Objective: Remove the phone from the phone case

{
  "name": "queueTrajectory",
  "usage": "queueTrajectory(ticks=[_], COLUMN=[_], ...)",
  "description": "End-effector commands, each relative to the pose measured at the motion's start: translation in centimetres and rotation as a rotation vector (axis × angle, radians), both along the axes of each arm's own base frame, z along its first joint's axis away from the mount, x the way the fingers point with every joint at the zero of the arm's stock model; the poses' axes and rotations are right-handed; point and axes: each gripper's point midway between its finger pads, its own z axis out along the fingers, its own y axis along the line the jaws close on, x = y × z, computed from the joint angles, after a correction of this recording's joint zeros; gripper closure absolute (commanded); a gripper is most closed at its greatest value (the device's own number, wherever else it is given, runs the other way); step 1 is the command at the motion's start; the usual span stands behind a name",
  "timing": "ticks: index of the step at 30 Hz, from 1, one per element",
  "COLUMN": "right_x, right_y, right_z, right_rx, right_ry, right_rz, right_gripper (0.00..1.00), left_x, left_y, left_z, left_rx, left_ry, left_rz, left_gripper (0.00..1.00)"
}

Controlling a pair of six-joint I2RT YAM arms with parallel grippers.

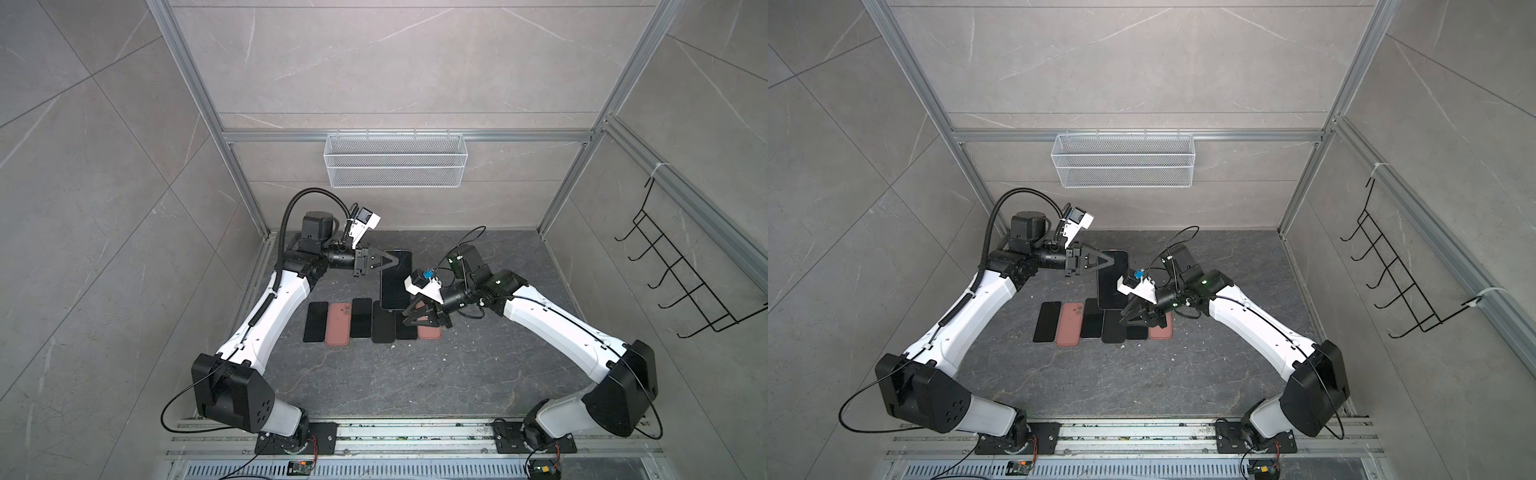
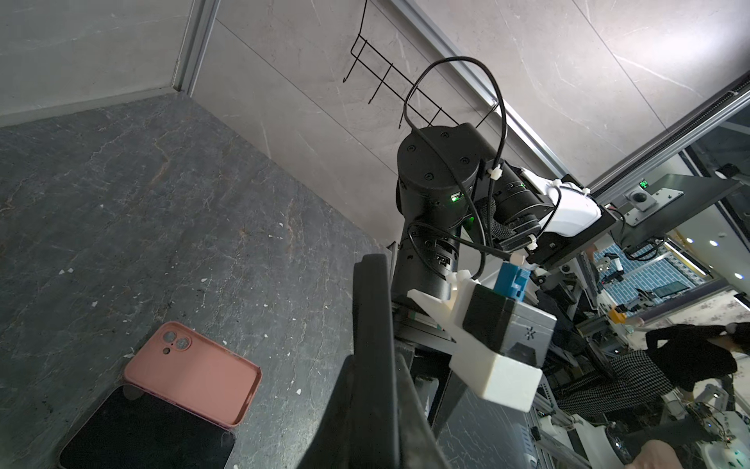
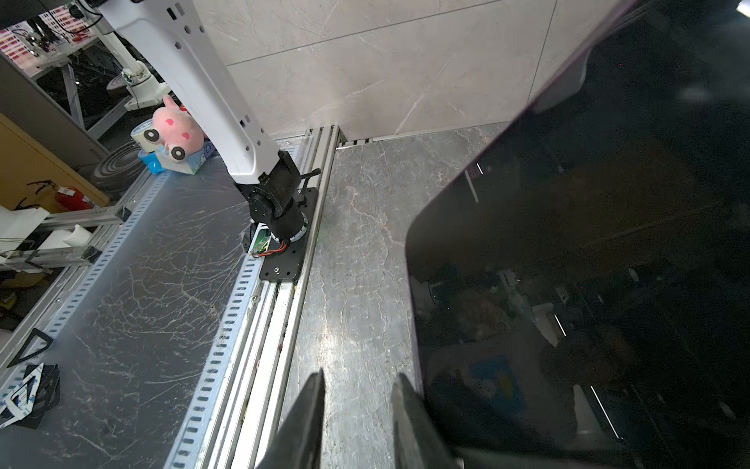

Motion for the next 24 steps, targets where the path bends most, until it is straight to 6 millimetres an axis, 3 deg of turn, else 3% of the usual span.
queueTrajectory(ticks=[1, 24], right_x=[0.0, 2.8], right_y=[0.3, -1.4], right_z=[0.7, -0.1], right_rx=[0.009, -0.016], right_ry=[0.003, 0.096], right_rz=[0.017, -0.084], right_gripper=[0.7, 0.66], left_x=[-1.3, -2.0], left_y=[-0.2, 0.0], left_z=[1.8, 2.0], left_rx=[-0.053, -0.059], left_ry=[-0.043, -0.059], left_rz=[-0.066, -0.075], left_gripper=[1.0, 1.0])
